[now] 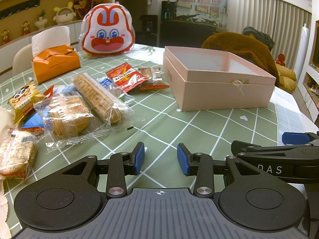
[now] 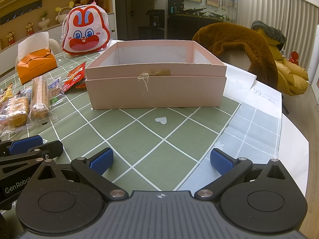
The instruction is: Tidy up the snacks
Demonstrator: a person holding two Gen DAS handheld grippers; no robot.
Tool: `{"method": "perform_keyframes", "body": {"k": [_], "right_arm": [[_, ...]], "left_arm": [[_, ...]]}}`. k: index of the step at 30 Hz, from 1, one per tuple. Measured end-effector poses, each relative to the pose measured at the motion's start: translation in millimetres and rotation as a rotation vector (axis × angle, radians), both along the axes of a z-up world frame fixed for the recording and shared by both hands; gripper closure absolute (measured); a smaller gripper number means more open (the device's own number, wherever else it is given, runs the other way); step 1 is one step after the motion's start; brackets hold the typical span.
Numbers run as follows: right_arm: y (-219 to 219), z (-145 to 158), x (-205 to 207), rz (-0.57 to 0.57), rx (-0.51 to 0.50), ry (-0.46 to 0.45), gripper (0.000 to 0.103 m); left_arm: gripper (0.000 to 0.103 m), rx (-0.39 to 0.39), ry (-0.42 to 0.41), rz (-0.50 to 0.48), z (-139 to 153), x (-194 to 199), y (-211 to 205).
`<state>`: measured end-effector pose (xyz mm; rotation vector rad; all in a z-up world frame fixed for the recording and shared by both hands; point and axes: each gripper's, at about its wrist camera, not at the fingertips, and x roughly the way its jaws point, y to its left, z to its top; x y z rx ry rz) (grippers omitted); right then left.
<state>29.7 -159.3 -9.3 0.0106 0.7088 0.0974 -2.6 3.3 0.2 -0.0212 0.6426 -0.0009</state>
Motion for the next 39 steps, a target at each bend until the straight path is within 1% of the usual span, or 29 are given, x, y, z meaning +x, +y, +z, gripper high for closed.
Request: {"method": "perform_keyframes", "body": {"k": [6, 8, 11, 14, 18, 20, 22, 24, 26, 28, 29, 31, 34, 36, 37, 39], "right_arm": [[0, 0, 0, 0.002, 0.002, 0.0, 0.0], [-2, 1, -2, 0.023, 0.002, 0.006, 0.0], [-3, 5, -2, 0.051, -0.001, 0.043, 0.0], [-4, 9, -1, 0.099, -0.01, 0.104, 0.0], [-4, 13, 7, 0.111, -0.016, 0.17, 0.0], [-3, 14, 8, 0.094, -0.021, 0.19, 0.0], [-1, 14, 8, 0.076, -0.024, 0.201, 0.0], [0, 14, 8, 0.074, -0.026, 0.209, 0.0], [1, 15, 9, 0.093, -0.032, 0.22, 0.0], [3, 18, 11, 0.1, -0.048, 0.229, 0.0], [6, 21, 12, 0.093, -0.072, 0.226, 0.0], [14, 29, 13, 0.085, -0.137, 0.177, 0.0], [27, 41, 11, 0.112, -0.175, 0.1, 0.0], [34, 46, 14, 0.136, -0.168, 0.105, 0.0], [36, 47, 15, 0.157, -0.15, 0.117, 0.0], [42, 47, 18, 0.19, -0.109, 0.14, 0.0]], "left_arm": [[0.061, 0.007, 0.001, 0.0, 0, 0, 0], [0.061, 0.006, 0.001, 0.0, 0, 0, -1], [0.061, 0.002, 0.0, 0.0, 0, 0, -1], [0.061, 0.003, 0.0, 0.0, 0, 0, -1], [0.061, -0.003, 0.002, 0.006, 1, 0, 0], [0.061, -0.011, 0.014, 0.016, 3, 0, 1], [0.063, -0.035, 0.049, 0.027, 8, 2, 4], [0.069, -0.075, 0.096, 0.042, 14, 4, 9], [0.071, -0.121, 0.136, 0.062, 21, 4, 18], [0.072, -0.149, 0.138, 0.079, 29, -1, 27], [0.072, -0.147, 0.125, 0.091, 32, -5, 31], [0.072, -0.12, 0.088, 0.122, 39, -16, 38], [0.071, -0.081, 0.046, 0.157, 47, -25, 50], [0.071, -0.073, 0.039, 0.213, 53, -25, 65], [0.071, -0.079, 0.039, 0.261, 55, -24, 78], [0.071, -0.121, 0.052, 0.339, 60, -20, 103]]}}
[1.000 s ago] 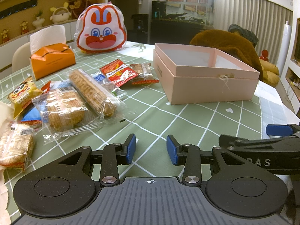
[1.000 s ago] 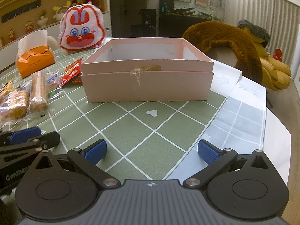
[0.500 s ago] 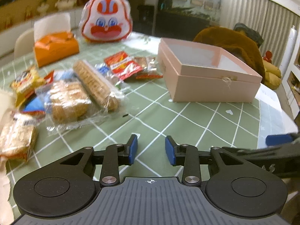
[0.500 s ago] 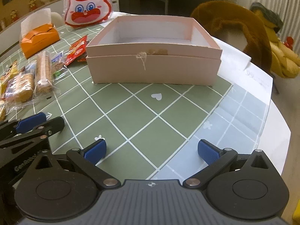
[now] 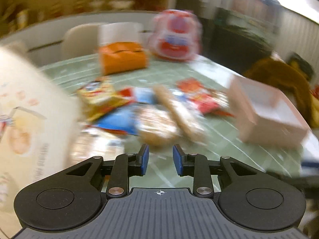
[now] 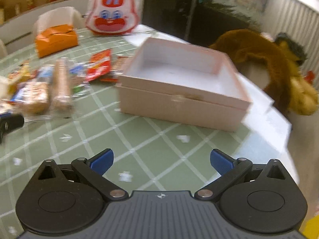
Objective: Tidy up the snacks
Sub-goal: 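Reach the left tool to the clear bag of round bread and grasp it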
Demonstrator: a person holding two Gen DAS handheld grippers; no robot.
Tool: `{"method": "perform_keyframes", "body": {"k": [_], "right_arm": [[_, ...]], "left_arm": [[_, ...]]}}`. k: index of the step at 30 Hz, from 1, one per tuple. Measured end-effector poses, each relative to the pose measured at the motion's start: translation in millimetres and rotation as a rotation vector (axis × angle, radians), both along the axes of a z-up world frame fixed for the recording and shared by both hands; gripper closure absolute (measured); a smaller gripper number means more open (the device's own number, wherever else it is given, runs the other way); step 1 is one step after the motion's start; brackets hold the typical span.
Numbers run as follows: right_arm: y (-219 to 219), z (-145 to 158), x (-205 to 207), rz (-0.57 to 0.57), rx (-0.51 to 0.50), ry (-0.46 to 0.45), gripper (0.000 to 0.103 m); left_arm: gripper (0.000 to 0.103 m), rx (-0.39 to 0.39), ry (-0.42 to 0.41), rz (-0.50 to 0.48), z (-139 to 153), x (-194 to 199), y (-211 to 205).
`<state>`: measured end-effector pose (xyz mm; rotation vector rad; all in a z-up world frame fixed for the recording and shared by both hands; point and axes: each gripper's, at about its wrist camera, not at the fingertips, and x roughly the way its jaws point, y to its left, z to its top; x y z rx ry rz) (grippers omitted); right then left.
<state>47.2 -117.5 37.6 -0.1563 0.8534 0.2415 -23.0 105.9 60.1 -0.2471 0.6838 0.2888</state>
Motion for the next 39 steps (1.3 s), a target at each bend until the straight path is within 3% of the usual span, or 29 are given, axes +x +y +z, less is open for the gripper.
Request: {"method": "perform_keyframes", "body": {"k": [5, 9, 12, 14, 16, 18, 23, 28, 31, 39], "right_arm": [[17, -1, 3, 0.048, 0.035, 0.062, 0.0], [11, -2, 7, 0.1, 0.109, 0.163, 0.0], [2, -1, 10, 0.107, 0.149, 0.207, 0.0], [-3, 1, 11, 0.12, 0.139, 0.198, 0.0], [-5, 3, 14, 0.139, 0.124, 0.187, 0.0], [-6, 2, 17, 0.15, 0.105, 0.18, 0.0], [-4, 1, 21, 0.163, 0.104, 0.192, 0.0], [0, 9, 18, 0.201, 0.054, 0.131, 0.0], [1, 16, 25, 0.217, 0.071, 0.141, 0.0], [47, 63, 68, 0.318, 0.1, 0.095, 0.0]], "left_arm": [[0.071, -0.103, -0.035, 0.06, 10, 22, 34], [0.071, -0.27, -0.071, 0.129, 6, 53, 49], [0.068, -0.183, 0.069, 0.111, -8, 77, 43], [0.059, -0.128, 0.083, 0.098, -14, 80, 37], [0.056, -0.136, 0.098, 0.08, -20, 81, 33], [0.044, -0.16, 0.119, 0.055, -23, 87, 31], [0.032, -0.119, 0.158, 0.047, -27, 101, 20], [0.03, -0.108, 0.164, 0.039, -28, 101, 18], [0.029, -0.114, 0.159, 0.023, -30, 96, 19], [0.031, -0.157, 0.164, -0.035, -31, 64, 18]]}}
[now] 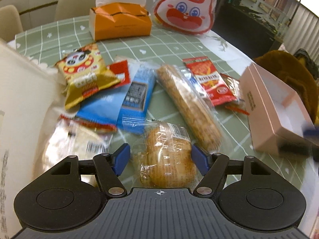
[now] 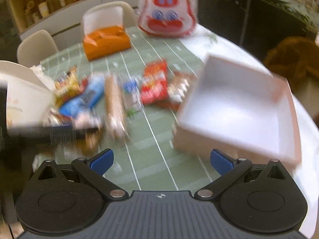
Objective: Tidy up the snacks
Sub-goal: 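Reach the left tool to the clear bag of round bread and grasp it, then grasp the yellow panda-print chip bag with the right tool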
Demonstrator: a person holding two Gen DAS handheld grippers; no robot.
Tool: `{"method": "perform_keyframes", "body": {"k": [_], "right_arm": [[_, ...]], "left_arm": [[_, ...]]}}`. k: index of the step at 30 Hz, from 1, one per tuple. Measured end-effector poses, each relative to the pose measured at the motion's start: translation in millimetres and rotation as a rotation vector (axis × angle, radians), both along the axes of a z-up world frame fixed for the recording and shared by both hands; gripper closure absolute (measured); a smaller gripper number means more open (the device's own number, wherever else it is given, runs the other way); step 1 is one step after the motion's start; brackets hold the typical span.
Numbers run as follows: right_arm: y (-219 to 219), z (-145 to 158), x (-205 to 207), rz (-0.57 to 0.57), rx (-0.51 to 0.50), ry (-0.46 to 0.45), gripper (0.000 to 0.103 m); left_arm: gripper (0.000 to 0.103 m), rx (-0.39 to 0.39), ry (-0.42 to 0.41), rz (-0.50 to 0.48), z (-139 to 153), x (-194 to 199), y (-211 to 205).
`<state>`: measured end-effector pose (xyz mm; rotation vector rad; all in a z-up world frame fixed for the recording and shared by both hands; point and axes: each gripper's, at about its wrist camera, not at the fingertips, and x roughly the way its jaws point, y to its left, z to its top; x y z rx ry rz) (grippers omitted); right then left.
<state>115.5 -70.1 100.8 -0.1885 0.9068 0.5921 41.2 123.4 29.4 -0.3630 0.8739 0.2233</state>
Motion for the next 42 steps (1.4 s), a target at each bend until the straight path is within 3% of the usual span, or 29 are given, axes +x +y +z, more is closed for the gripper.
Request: {"method": "perform_keyframes", "body": {"k": [5, 9, 14, 15, 17, 20, 21, 23, 31, 42], "right_arm": [[80, 16, 32, 0.151, -0.037, -0.037, 0.0], [150, 2, 49, 0.255, -0.013, 0.03, 0.0], [240, -21, 42, 0.402, -0.026, 0.03, 0.001], [255, -27, 39, 0.432, -0.041, 0.031, 0.002], [275, -39, 36, 0.466, -0.077, 0.03, 0.016], [289, -52, 36, 0.448, -0.128, 0.023, 0.029], [287, -50, 34, 0.448, -0.13, 0.009, 0.037], [277, -42, 37, 0.442, -0.11, 0.034, 0.041], [177, 2, 33, 0.339, -0.023, 0.069, 0.042], [18, -4, -38, 0.079, -0.014, 0.068, 0.042]], "left_arm": [[0.041, -0.022, 0.014, 0.044, 6, -31, 5], [0.043, -0.042, 0.031, 0.083, 9, -58, 7], [0.042, -0.092, 0.038, 0.131, 9, -81, 1], [0.042, -0.097, 0.033, 0.135, 9, -83, 0], [0.04, -0.115, 0.023, 0.14, 6, -88, 1], [0.035, -0.138, 0.022, 0.137, 2, -94, 4], [0.035, -0.135, 0.02, 0.128, 2, -95, 3], [0.035, -0.121, 0.022, 0.108, 2, -95, 1], [0.035, -0.082, 0.028, 0.005, 2, -85, -14], [0.044, -0.047, 0.027, -0.182, 6, -89, -47]]}}
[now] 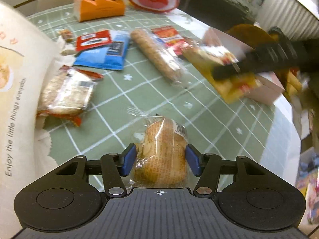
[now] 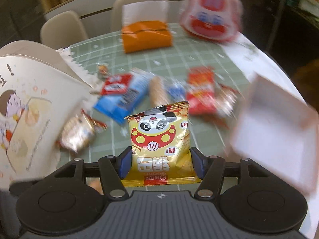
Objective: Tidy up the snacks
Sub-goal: 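Grasp the yellow panda-print chip bag with the right tool, then carry the bread bag into the pink box and release while right drops the chip bag beside it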
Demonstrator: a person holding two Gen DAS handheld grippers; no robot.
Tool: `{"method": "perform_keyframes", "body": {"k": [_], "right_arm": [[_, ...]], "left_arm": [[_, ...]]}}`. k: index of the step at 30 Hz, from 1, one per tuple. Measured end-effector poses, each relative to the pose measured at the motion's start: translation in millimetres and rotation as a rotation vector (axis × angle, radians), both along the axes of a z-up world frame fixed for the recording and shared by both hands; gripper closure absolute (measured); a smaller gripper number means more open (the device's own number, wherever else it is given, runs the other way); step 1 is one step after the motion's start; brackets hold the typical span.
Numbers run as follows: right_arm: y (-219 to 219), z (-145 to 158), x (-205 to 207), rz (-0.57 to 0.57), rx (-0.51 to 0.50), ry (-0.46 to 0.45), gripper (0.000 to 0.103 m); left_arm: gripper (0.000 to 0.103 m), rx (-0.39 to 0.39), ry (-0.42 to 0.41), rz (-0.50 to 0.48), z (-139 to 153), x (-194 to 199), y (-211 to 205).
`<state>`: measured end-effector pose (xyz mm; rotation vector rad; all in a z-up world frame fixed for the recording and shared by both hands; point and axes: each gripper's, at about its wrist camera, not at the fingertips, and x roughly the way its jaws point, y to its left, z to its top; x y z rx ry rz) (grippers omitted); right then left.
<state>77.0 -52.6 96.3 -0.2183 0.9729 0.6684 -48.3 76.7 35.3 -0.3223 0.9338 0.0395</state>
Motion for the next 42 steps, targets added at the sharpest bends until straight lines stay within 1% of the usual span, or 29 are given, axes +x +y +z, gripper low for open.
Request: {"method": "perform_keyframes", "body": {"k": [3, 7, 9, 11, 13, 15, 17, 20, 23, 24, 26, 28, 30, 33, 35, 36, 37, 38, 39, 40, 42], "right_arm": [[-35, -14, -29, -0.079, -0.019, 0.016, 0.042], [-72, -34, -61, -0.168, -0.023, 0.087, 0.042], [-90, -39, -77, -0.202, -0.028, 0.102, 0.042], [-104, -37, -90, -0.221, -0.035, 0.094, 0.042], [-121, -28, -100, -0.247, -0.037, 0.06, 0.042], [-140, -13, -106, -0.288, -0.016, 0.02, 0.042], [-158, 4, -108, -0.326, 0.025, -0.009, 0.042], [-182, 34, -102, -0.375, 0.091, -0.079, 0.042], [-202, 58, -84, -0.417, 0.153, -0.126, 0.042], [-205, 63, -75, -0.429, 0.164, -0.142, 0.042], [-212, 67, -56, -0.445, 0.181, -0.163, 0.042], [-215, 66, -31, -0.448, 0.206, -0.156, 0.042], [-211, 60, 0, -0.427, 0.226, -0.139, 0.042], [-203, 42, 54, -0.434, 0.212, -0.109, 0.042], [-198, 28, 90, -0.419, 0.234, -0.077, 0.041], [-195, 19, 113, -0.395, 0.252, -0.052, 0.039], [-192, 11, 132, -0.366, 0.252, -0.019, 0.028], [-188, 0, 157, -0.351, 0.237, 0.035, 0.022], [-188, -6, 172, -0.356, 0.232, 0.068, 0.022], [-188, -11, 185, -0.363, 0.234, 0.095, 0.022], [-190, -13, 195, -0.362, 0.241, 0.099, 0.022]], "left_arm": [[0.046, -0.035, -0.005, -0.049, 3, -8, -12], [0.049, -0.091, -0.031, -0.112, 8, -17, -31], [0.049, -0.104, -0.039, -0.154, 11, -20, -43], [0.049, -0.114, -0.045, -0.202, 16, -21, -58], [0.05, -0.126, -0.061, -0.248, 25, -17, -71], [0.05, -0.142, -0.098, -0.283, 43, -6, -80], [0.05, -0.15, -0.151, -0.296, 67, 6, -84], [0.05, -0.161, -0.242, -0.287, 113, 34, -80], [0.05, -0.174, -0.293, -0.279, 145, 65, -77], [0.05, -0.184, -0.298, -0.273, 150, 79, -77], [0.05, -0.202, -0.283, -0.256, 152, 105, -79], [0.05, -0.228, -0.246, -0.228, 145, 135, -81], [0.05, -0.255, -0.227, -0.195, 134, 160, -81], [0.049, -0.306, -0.192, -0.154, 119, 200, -77], [0.049, -0.325, -0.17, -0.139, 106, 234, -75], [0.049, -0.32, -0.146, -0.119, 98, 250, -74], [0.051, -0.302, -0.11, -0.093, 90, 263, -74], [0.051, -0.278, -0.075, -0.061, 83, 272, -72], [0.051, -0.261, -0.054, -0.039, 77, 279, -69], [0.051, -0.26, -0.048, -0.033, 72, 281, -66], [0.051, -0.279, -0.043, -0.049, 65, 280, -59]]}}
